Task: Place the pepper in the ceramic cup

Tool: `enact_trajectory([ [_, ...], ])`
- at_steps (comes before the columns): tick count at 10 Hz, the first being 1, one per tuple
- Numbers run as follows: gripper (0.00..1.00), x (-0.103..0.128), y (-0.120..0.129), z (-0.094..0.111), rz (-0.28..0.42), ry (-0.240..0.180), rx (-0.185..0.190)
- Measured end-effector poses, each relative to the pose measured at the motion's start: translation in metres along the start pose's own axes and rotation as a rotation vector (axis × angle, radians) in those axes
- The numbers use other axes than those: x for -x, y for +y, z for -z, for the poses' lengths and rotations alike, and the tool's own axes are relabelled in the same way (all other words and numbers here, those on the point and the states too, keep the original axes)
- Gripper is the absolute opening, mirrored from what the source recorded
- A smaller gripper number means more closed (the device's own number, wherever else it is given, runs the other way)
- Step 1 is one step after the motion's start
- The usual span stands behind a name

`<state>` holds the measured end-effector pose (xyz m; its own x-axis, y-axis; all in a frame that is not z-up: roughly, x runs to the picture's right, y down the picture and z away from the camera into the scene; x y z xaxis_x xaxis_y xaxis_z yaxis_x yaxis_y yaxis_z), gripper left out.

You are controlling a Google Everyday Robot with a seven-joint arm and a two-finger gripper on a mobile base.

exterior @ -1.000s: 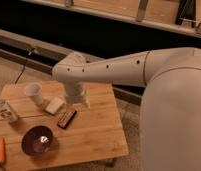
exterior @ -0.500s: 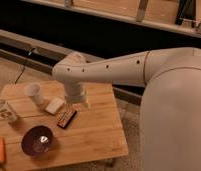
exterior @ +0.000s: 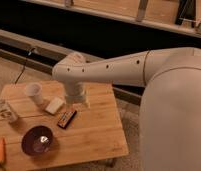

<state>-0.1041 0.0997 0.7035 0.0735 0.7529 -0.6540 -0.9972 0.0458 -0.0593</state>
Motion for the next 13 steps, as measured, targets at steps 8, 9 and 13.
enact_trajectory([
  [8,0.65,0.031,0.099,0.010,0.371,-0.028,0.007],
  [9,0.65,0.030,0.117,0.009,0.426,-0.023,0.011],
  [13,0.65,0.016,0.184,0.007,0.618,0.001,0.042],
])
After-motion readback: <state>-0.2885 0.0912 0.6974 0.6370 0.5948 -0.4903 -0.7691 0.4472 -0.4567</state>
